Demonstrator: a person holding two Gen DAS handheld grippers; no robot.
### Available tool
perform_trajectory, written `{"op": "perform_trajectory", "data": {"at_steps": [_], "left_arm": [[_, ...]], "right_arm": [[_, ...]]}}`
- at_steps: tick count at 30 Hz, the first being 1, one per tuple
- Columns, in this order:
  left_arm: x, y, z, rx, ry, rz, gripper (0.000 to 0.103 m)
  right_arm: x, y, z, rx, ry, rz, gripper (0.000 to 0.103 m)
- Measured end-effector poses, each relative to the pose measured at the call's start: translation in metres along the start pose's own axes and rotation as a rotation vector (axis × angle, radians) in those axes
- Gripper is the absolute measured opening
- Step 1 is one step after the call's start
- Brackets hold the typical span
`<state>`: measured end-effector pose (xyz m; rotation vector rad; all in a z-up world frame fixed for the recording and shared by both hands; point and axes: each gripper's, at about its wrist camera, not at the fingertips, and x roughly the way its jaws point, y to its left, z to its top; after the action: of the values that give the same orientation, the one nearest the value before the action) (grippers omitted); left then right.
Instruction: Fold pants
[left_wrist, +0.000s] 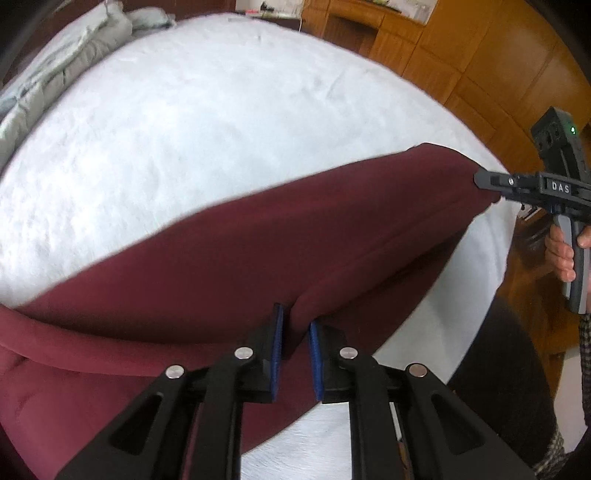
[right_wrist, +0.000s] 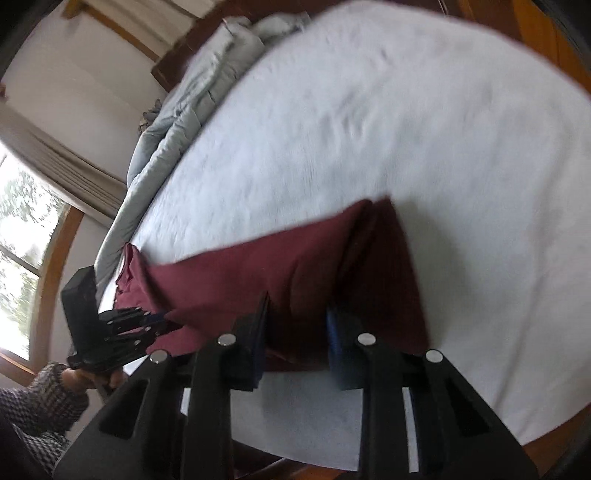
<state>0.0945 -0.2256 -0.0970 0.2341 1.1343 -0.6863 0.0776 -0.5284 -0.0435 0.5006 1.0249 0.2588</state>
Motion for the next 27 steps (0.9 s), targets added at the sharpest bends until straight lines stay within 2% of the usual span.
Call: {"op": "perform_trajectory", "data": {"at_steps": [2,4,5,6,7,8,11,12,13,15,17,18,19,20,21,24,25,27], "left_arm": [[-0.007,-0.012,0.001,0.021,-0.018,0.005,0.013],[-0.003,-0.020,-0.004,0.018,-0.008,0.001,0.013],[0.004,-0.021,-0.007,0.019,0.009,0.011,0.013],[0.012,-0.020,-0.012,0.012,0.032,0.023,0.013],[0.024,-0.017,-0.018,-0.019,0.059,0.023,0.013],[0.029,-0.014,-0.021,-0.040,0.060,0.018,0.013],[0.028,-0.008,-0.026,-0.080,0.029,-0.006,0.014],[0.027,-0.007,-0.027,-0.101,0.021,-0.015,0.014],[0.023,-0.002,-0.027,-0.139,0.019,-0.029,0.015],[0.016,0.003,-0.025,-0.178,0.021,-0.046,0.019],[0.002,0.012,-0.021,-0.217,0.019,-0.068,0.022],[-0.008,0.016,-0.022,-0.241,0.019,-0.084,0.030],[-0.019,0.025,-0.021,-0.262,0.021,-0.096,0.040],[-0.027,0.029,-0.023,-0.291,0.018,-0.108,0.069],[-0.043,0.039,-0.030,-0.336,-0.011,-0.122,0.075],[-0.070,0.067,-0.047,-0.430,-0.040,-0.124,0.075],[-0.079,0.082,-0.053,-0.480,-0.041,-0.104,0.075],[-0.092,0.112,-0.068,-0.574,-0.063,-0.061,0.075]], "right_arm": [[-0.007,0.003,0.003,-0.036,-0.021,-0.072,0.026],[0.003,-0.009,-0.001,-0.041,0.018,-0.166,0.025],[0.017,-0.018,-0.005,-0.014,0.059,-0.213,0.021],[0.026,-0.026,-0.009,0.002,0.084,-0.251,0.011],[0.036,-0.034,-0.013,0.022,0.119,-0.266,0.012],[0.041,-0.041,-0.017,0.045,0.122,-0.247,0.014],[0.030,-0.039,-0.016,0.078,0.072,-0.216,0.019],[0.023,-0.032,-0.015,0.062,0.044,-0.241,0.022],[0.018,-0.024,-0.014,0.045,0.024,-0.267,0.031],[0.007,-0.003,-0.011,0.002,-0.019,-0.291,0.036],[0.002,0.016,-0.008,-0.038,-0.045,-0.255,0.041],[0.003,0.028,-0.006,-0.060,-0.046,-0.207,0.041],[0.010,0.040,-0.004,-0.073,-0.038,-0.164,0.043],[0.024,0.059,-0.003,-0.085,-0.018,-0.098,0.044],[0.034,0.069,-0.002,-0.085,-0.004,-0.054,0.044],[0.079,0.094,-0.010,-0.062,0.080,0.039,0.045],[0.094,0.099,-0.014,-0.059,0.120,0.039,0.044],[0.130,0.108,-0.020,-0.082,0.190,-0.015,0.044]]}}
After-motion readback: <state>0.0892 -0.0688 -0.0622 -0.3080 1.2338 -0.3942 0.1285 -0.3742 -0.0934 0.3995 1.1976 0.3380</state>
